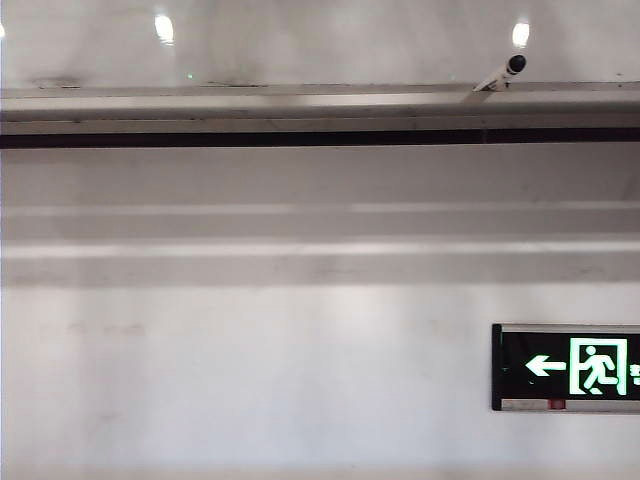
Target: Wipe the whiteboard clean using the black magnetic whiteboard eraser attached to the whiteboard.
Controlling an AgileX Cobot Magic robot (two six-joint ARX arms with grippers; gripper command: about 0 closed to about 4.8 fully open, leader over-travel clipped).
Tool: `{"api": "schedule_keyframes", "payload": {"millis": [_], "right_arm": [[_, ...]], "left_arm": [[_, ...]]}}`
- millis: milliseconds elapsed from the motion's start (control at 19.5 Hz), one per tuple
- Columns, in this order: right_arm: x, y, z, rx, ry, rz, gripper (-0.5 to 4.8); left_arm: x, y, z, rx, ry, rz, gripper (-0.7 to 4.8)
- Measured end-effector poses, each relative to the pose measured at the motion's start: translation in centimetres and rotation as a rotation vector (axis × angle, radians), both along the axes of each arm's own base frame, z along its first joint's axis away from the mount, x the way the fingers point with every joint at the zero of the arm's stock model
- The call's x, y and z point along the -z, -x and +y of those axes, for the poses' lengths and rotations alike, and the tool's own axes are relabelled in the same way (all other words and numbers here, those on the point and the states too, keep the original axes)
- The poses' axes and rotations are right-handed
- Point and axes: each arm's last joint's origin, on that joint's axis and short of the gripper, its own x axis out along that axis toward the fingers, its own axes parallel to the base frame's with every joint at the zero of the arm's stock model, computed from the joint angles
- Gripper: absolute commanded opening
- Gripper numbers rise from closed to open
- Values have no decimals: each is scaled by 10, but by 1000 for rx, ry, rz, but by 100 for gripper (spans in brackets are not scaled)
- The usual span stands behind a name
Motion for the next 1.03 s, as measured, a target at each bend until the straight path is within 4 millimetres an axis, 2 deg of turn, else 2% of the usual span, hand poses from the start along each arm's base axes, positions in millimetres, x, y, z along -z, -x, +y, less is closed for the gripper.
{"api": "schedule_keyframes", "payload": {"millis": [51, 205, 308, 410, 513, 769, 872, 1025], "right_arm": [[0, 0, 0, 0, 0, 0, 0], [0, 0, 0, -1, 0, 0, 0], [0, 0, 0, -2, -1, 0, 0], [0, 0, 0, -4, -3, -1, 0], [0, 1, 0, -20, 8, -10, 0], [0, 1, 1, -22, 11, -8, 0], [0, 1, 1, -22, 10, -9, 0], [0, 1, 0, -22, 9, -11, 0]], "left_arm": [[0, 1, -7, -2, -6, -10, 142], [6, 2, -48, 38, -42, -109, 142], [21, 0, -77, 90, -94, -123, 142], [31, -3, -95, 86, -153, -150, 142], [38, -5, -104, 55, -227, -174, 142], [39, -10, -103, -93, -233, -166, 117], [36, -12, -91, -118, -243, -157, 118], [16, -5, -53, -181, -223, -146, 119]]}}
